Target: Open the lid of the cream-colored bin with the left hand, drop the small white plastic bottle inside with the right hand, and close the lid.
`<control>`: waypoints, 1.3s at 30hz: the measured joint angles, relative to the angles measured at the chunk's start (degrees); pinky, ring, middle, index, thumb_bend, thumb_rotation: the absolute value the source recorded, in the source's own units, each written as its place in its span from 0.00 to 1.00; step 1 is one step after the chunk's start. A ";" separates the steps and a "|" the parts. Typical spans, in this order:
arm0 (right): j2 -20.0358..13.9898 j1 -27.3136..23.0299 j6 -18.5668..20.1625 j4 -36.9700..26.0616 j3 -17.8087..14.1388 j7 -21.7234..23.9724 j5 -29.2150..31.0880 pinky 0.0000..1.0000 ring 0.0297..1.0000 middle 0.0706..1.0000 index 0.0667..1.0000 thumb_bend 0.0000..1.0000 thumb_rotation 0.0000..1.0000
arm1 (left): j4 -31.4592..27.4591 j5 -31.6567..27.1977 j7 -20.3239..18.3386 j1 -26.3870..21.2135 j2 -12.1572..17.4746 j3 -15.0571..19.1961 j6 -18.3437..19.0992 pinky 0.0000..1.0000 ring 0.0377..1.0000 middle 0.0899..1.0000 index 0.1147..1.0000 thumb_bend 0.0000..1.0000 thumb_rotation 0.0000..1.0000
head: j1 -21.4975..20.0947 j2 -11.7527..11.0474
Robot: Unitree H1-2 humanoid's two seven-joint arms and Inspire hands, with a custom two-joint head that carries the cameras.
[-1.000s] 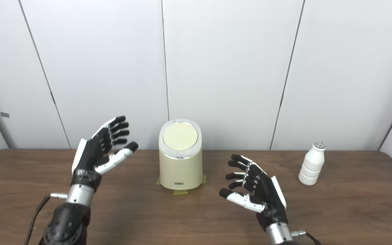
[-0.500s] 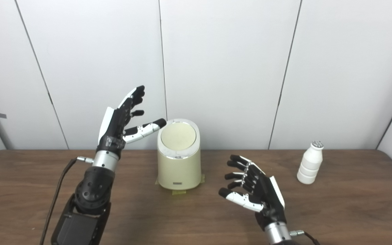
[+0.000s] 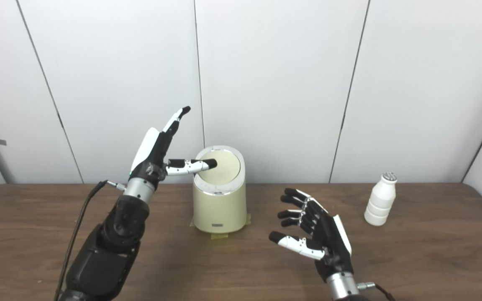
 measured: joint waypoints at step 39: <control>1.02 -0.35 -0.89 -0.13 0.08 -0.87 -0.18 0.52 0.60 0.73 0.73 0.79 0.19 | 10.27 3.37 2.35 -1.60 -0.02 -2.57 1.04 0.92 1.00 1.00 1.00 0.80 0.14 | -1.14 0.35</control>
